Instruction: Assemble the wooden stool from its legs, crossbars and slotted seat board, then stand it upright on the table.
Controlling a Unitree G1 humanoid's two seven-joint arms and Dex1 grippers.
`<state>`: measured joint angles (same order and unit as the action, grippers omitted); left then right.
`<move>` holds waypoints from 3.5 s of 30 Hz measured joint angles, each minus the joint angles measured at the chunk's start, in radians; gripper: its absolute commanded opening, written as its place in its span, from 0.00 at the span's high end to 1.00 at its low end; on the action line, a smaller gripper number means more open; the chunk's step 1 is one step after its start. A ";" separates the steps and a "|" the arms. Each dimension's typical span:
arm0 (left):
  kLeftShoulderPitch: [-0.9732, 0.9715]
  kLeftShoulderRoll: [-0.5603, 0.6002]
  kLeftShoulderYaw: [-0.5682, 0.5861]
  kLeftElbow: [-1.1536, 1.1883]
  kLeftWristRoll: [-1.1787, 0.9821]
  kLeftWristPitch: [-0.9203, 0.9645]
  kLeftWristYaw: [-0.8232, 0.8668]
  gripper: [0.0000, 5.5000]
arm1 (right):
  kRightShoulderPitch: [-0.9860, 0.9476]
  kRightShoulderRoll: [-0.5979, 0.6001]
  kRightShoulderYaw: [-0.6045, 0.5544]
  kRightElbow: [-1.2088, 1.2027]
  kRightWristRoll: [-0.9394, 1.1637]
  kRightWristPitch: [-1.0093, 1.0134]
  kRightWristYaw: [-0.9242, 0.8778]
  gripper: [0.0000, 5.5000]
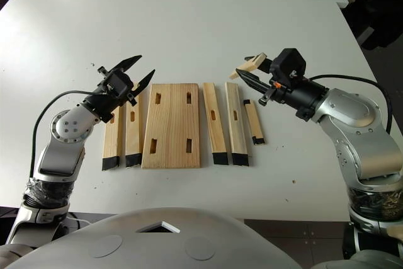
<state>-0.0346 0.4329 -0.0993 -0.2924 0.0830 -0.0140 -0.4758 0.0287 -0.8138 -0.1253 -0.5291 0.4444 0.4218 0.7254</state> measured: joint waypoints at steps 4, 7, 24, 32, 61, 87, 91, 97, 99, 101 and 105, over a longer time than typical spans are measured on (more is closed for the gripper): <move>0.000 -0.001 -0.003 0.000 0.001 -0.003 0.001 0.60 | 0.078 -0.026 0.036 0.010 -0.088 -0.110 0.078 0.76; 0.000 -0.001 -0.004 0.000 0.001 -0.005 0.001 0.60 | 0.133 -0.029 0.063 0.017 -0.134 -0.166 0.118 0.76; -0.013 -0.001 -0.024 -0.004 0.012 -0.043 0.001 0.60 | 0.184 -0.048 0.092 0.121 -0.281 -0.398 0.182 0.76; -0.013 -0.001 -0.031 -0.004 0.012 -0.044 -0.002 0.60 | 0.182 -0.034 0.108 0.132 -0.289 -0.419 0.185 0.76; -0.027 0.000 -0.064 -0.017 0.011 -0.043 -0.035 0.60 | -0.017 -0.100 0.184 0.312 -0.105 -0.250 0.415 0.76; -0.096 0.002 -0.098 0.015 -0.022 -0.045 -0.122 0.60 | -0.214 0.065 0.262 0.668 -0.048 -0.239 0.435 0.76; -0.098 0.002 -0.099 0.015 -0.022 -0.045 -0.127 0.60 | -0.206 0.084 0.288 0.671 -0.076 -0.247 0.387 0.67; -0.103 0.002 -0.101 0.019 -0.025 -0.043 -0.131 0.60 | -0.101 0.115 0.333 0.686 -0.120 -0.253 0.348 0.50; -0.103 0.002 -0.101 0.019 -0.025 -0.043 -0.131 0.60 | -0.093 0.115 0.331 0.682 -0.120 -0.264 0.343 0.45; -0.103 -0.002 -0.100 0.019 -0.024 -0.043 -0.124 0.60 | -0.083 0.114 0.326 0.671 -0.120 -0.267 0.342 0.45; -0.099 -0.009 -0.100 0.018 -0.018 -0.043 -0.107 0.60 | -0.048 0.093 0.285 0.608 -0.118 -0.234 0.328 0.45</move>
<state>-0.1337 0.4243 -0.1989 -0.2740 0.0651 -0.0569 -0.5824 -0.0189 -0.7207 0.1594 0.0790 0.3265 0.1880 1.0533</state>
